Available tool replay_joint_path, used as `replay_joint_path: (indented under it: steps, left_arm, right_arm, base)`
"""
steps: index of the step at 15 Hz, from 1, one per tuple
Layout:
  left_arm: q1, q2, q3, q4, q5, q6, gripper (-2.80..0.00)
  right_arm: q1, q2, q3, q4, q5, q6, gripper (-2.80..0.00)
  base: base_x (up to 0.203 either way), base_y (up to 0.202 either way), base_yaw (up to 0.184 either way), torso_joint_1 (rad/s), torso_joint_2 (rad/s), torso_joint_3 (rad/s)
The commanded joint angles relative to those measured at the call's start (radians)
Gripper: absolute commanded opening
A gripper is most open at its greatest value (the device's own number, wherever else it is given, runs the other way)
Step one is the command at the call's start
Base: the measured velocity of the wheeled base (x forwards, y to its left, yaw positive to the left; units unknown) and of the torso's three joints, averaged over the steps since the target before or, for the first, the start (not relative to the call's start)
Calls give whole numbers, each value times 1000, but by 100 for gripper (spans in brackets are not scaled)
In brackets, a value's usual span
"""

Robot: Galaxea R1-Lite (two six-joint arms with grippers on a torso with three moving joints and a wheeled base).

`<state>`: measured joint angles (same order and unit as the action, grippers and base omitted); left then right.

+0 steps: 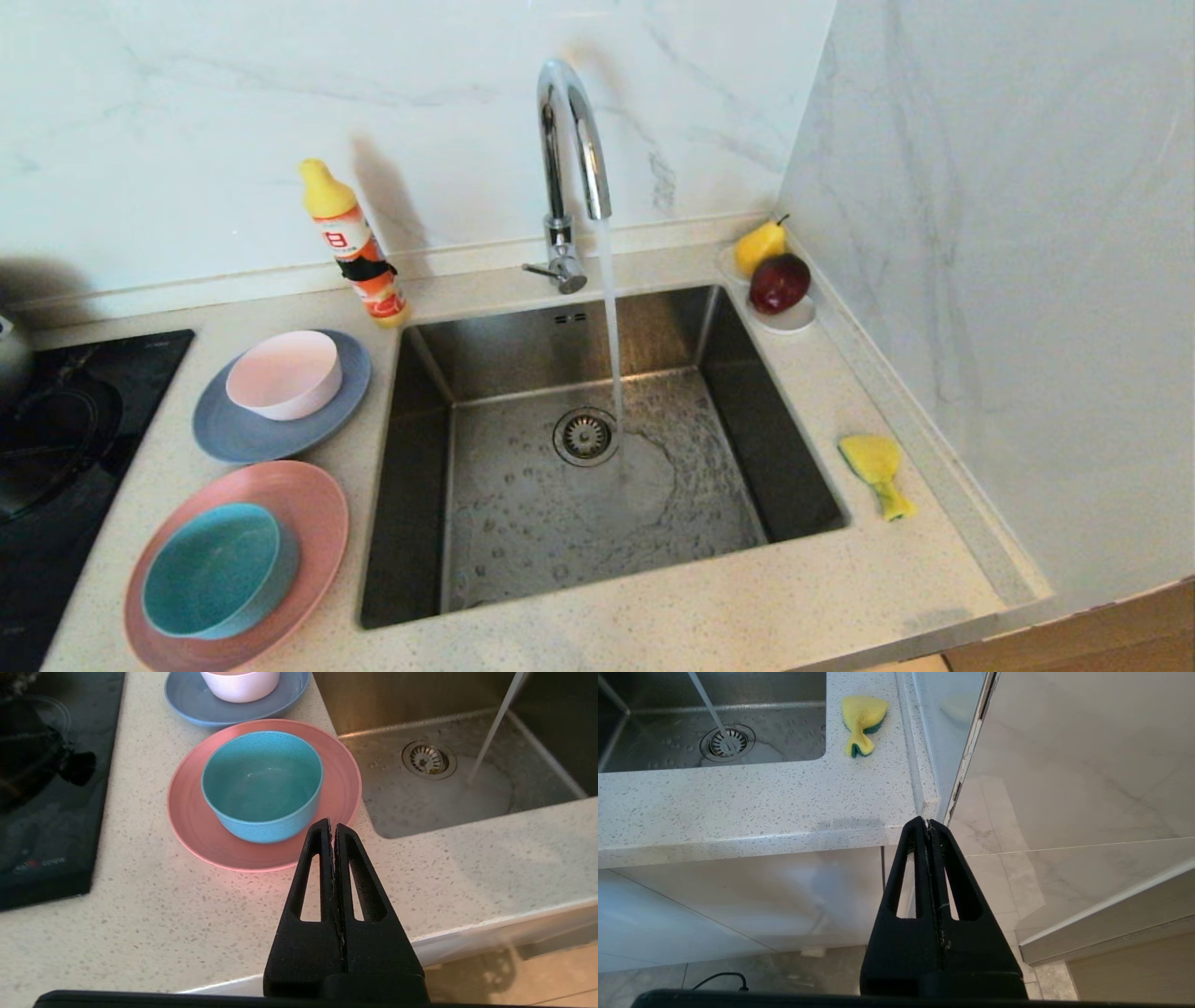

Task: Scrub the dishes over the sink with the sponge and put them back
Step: Pick up a bowl and the sponge

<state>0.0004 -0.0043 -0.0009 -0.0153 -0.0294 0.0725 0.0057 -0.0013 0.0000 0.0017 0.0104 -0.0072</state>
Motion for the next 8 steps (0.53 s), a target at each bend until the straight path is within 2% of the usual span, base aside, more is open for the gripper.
replay_joint_path:
  steps: [1, 8]
  left_arm:
    - [0, 5, 19, -2, 1, -11, -280]
    - [1, 6, 19, -2, 2, -11, -280]
  right_arm:
    - [0, -2, 0, 0, 0, 0, -280]
    - [0, -2, 0, 0, 0, 0, -280]
  base:
    - [0, 0, 0, 0, 0, 0]
    - [0, 0, 0, 0, 0, 0]
